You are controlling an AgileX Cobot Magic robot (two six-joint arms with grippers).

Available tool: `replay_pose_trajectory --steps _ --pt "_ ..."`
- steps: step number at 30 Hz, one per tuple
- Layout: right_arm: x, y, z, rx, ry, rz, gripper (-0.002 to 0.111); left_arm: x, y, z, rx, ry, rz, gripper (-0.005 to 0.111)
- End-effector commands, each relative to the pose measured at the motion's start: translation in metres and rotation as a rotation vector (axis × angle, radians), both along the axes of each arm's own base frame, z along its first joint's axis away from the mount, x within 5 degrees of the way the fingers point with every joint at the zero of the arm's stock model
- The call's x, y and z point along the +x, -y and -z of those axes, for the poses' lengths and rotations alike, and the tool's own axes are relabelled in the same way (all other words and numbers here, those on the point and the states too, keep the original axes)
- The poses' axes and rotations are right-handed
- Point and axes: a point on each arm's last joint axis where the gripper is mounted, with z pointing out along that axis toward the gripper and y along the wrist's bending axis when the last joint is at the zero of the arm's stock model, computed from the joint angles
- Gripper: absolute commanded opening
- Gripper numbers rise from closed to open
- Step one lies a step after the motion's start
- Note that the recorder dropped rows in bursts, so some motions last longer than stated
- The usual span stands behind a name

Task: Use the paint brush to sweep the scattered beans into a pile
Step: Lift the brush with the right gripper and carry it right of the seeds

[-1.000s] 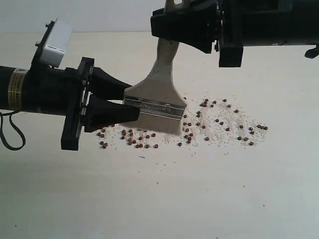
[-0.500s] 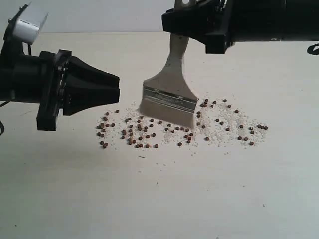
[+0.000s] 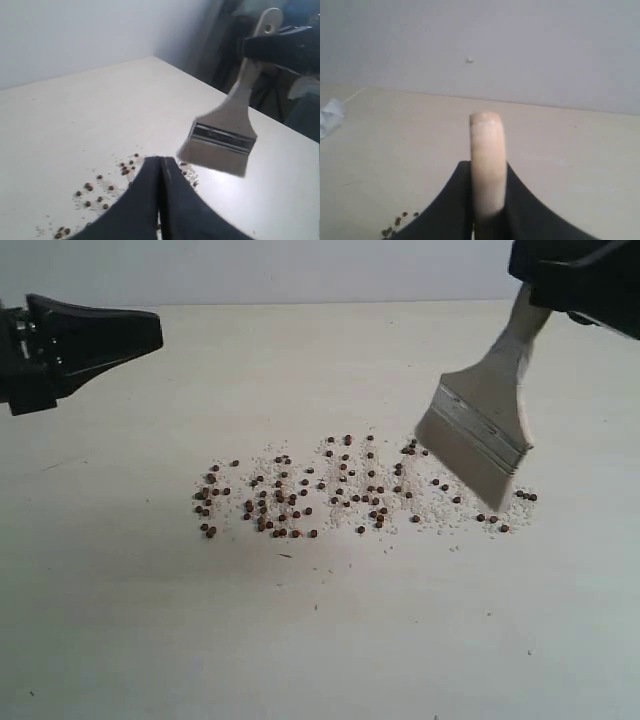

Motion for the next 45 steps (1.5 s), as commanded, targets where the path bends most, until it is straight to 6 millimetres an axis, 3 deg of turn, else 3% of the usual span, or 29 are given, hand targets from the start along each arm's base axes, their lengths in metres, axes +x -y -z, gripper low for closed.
replay_pose_trajectory --steps 1,6,12,17,21,26,29,32,37,45 --pt "-0.012 0.003 -0.004 0.048 0.009 0.016 0.0 -0.026 -0.012 -0.008 0.005 0.02 -0.148 0.0" --pt "-0.024 0.0 -0.012 0.058 0.04 -0.062 0.0 -0.067 -0.034 -0.019 -0.052 0.057 -0.405 0.0" --pt "-0.018 -0.012 0.003 0.146 -0.115 -0.141 0.0 -0.107 -0.05 -0.021 -0.12 0.13 -0.548 0.0" --pt "0.004 0.002 0.019 0.077 -0.159 0.077 0.0 -0.131 -0.065 -0.014 -0.145 0.201 -0.69 0.0" --pt "0.011 0.022 0.021 0.007 -0.136 0.299 0.0 -0.146 -0.067 -0.006 -0.172 0.258 -0.693 0.0" --pt "0.014 0.035 0.021 -0.05 -0.115 0.432 0.0 -0.154 -0.067 0.009 -0.171 0.289 -0.675 0.0" --pt "0.015 0.041 0.019 -0.18 -0.044 0.456 0.0 -0.156 -0.067 0.015 -0.171 0.289 -0.674 0.0" --pt "0.016 0.041 0.017 -0.271 0.007 0.43 0.0 -0.157 -0.067 0.015 -0.171 0.293 -0.674 0.0" --pt "0.024 0.043 0.014 -0.28 -0.013 0.465 0.0 -0.157 -0.067 0.015 -0.171 0.293 -0.674 0.0" --pt "0.039 0.044 0.019 -0.649 -0.004 0.379 0.0 -0.157 -0.067 0.015 -0.171 0.293 -0.674 0.0"
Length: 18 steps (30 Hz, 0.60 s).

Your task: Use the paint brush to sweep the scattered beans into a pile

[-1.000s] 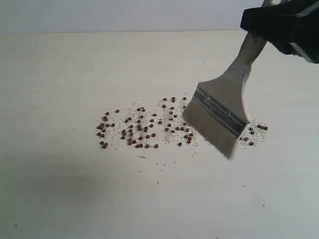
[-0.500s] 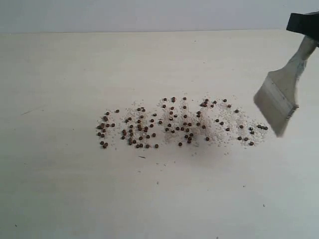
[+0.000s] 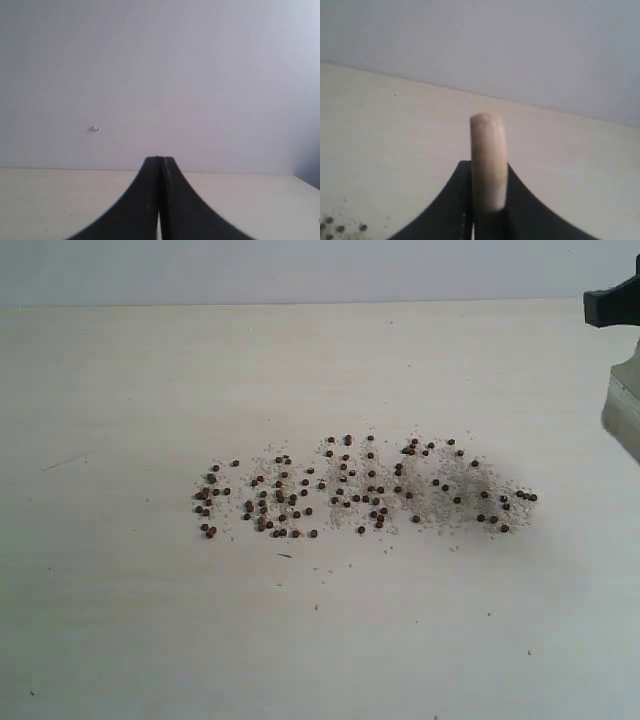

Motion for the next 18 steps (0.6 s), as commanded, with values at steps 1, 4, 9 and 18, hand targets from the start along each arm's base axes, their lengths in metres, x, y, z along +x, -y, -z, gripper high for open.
replay_pose_trajectory --steps 1,4,9,18 --pt "0.007 0.004 0.005 -0.2 -0.046 -0.012 0.0 0.0 0.0 0.001 -0.006 -0.001 0.003 0.0" --pt "0.012 0.017 0.005 -0.296 -0.086 0.121 0.0 0.0 0.0 0.001 -0.006 -0.001 0.003 0.0" --pt "0.014 0.029 -0.002 -0.153 -0.051 0.367 0.0 0.0 0.0 0.001 -0.006 -0.001 0.003 0.0" --pt "0.002 -0.004 -0.014 0.56 0.275 0.099 0.0 0.0 0.0 0.001 -0.006 -0.001 0.003 0.0"
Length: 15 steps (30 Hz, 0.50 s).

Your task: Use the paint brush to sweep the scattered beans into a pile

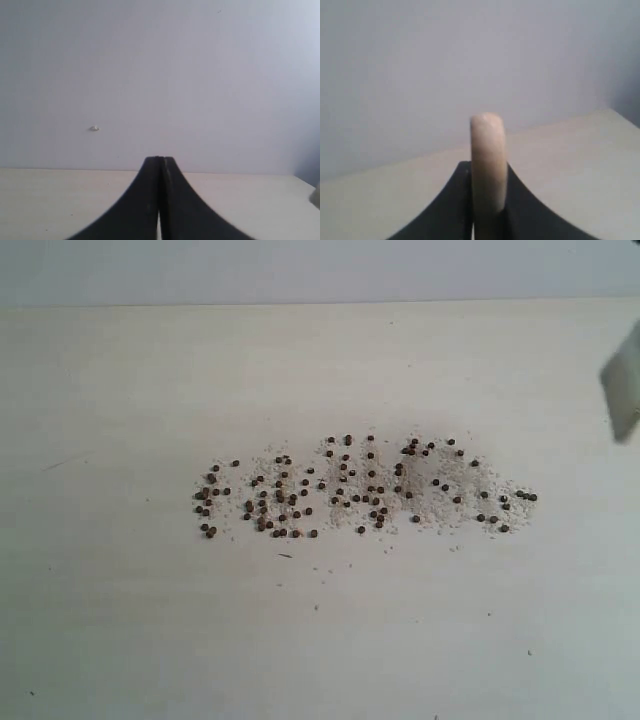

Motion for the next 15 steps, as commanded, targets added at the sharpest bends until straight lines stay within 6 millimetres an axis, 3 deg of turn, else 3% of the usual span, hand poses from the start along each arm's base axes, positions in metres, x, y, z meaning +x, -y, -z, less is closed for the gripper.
replay_pose_trajectory --steps 1,7,10,15 --pt "-0.006 -0.023 -0.003 0.197 0.145 -0.25 0.0 0.0 0.0 0.001 -0.006 -0.001 0.003 0.0" --pt "-0.021 -0.033 0.015 0.447 0.275 -0.372 0.0 0.0 0.0 0.001 -0.006 -0.001 0.003 0.0" --pt "-0.028 -0.038 0.027 0.461 0.301 -0.377 0.0 0.0 0.0 0.001 -0.006 -0.001 0.003 0.0" --pt "-0.031 -0.064 0.036 0.472 0.275 -0.417 0.0 0.0 0.0 0.001 -0.006 -0.001 0.003 0.0"
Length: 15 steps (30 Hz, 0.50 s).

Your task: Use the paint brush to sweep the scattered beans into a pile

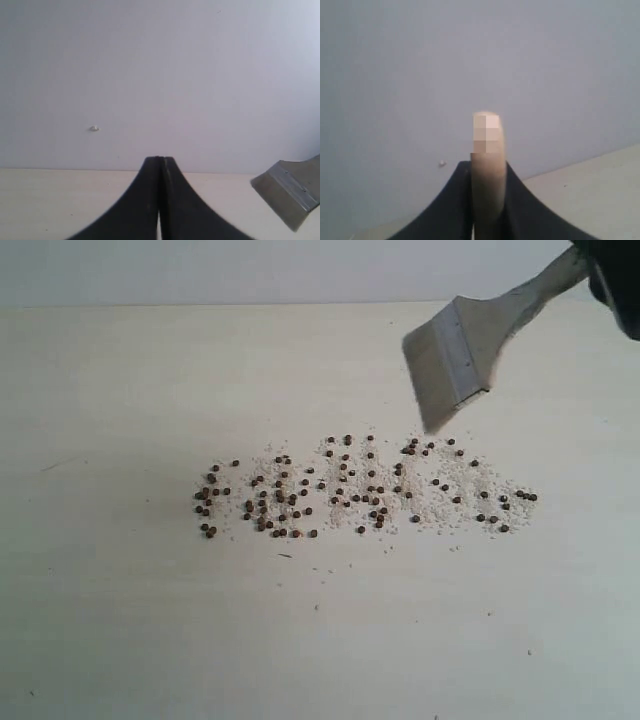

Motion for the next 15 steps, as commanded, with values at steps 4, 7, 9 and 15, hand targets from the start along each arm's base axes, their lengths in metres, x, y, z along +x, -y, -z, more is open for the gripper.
replay_pose_trajectory --steps 4,7,9,15 --pt "-0.004 -0.045 0.012 0.084 0.048 -0.024 0.0 0.0 0.0 0.001 -0.006 -0.001 0.003 0.0" --pt "-0.004 -0.074 0.021 0.093 0.029 -0.034 0.0 0.0 0.0 0.001 -0.006 -0.001 0.003 0.0" --pt "-0.006 -0.097 0.029 0.099 0.019 -0.029 0.0 0.0 0.0 0.001 -0.006 -0.001 0.003 0.0" --pt "-0.015 -0.173 0.052 0.087 -0.03 0.051 0.0 0.0 0.0 0.001 -0.005 0.0 0.004 0.0"
